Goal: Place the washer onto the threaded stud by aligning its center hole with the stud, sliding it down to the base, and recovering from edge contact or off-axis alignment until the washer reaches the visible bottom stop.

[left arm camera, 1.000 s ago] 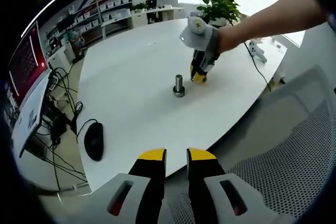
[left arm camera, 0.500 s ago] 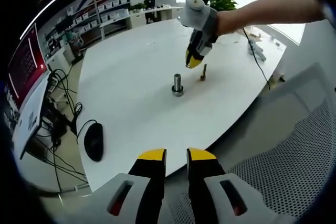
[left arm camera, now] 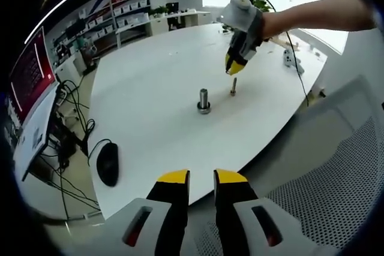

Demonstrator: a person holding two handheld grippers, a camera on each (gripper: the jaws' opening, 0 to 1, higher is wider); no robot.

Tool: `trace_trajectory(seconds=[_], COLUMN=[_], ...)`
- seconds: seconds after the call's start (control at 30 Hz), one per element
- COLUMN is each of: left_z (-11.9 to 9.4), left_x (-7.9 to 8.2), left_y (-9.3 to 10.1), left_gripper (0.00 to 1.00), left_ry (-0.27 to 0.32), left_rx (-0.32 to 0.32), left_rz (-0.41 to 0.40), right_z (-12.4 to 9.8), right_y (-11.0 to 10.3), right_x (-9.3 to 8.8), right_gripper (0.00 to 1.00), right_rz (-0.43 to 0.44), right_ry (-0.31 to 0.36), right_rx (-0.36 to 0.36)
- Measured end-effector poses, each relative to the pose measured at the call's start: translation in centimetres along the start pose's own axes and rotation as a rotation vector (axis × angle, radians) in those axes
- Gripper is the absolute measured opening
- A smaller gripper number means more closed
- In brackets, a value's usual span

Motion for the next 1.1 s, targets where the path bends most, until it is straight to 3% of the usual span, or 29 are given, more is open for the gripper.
trace_trajectory(seconds=[0.57, 1.1], left_z=[0.0, 0.1], left_x=[0.1, -0.1], left_y=[0.0, 0.0], left_gripper=[0.13, 0.13], left_ry=[0.001, -0.01], left_rx=[-0.002, -0.005], left_rz=[-0.001, 0.001], right_z=[0.8, 2.3], right_y=[-1.0, -0.8], right_x=[-1.1, -1.7], right_gripper=[0.14, 0.14], right_rz=[-0.063, -0.046], right_ry=[-0.05, -0.069], right_rx=[0.013, 0.032])
Point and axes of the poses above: the point that each gripper's makers call its tool centre point, and the gripper's own axes: z roughly forward along the fingers, y roughly to its right, x roughly out of its top, the point moved 7 cm from there along -z, roughly backward along the fingers, and after that the axes turned 4 degrees about -z, right-handed, at the moved point
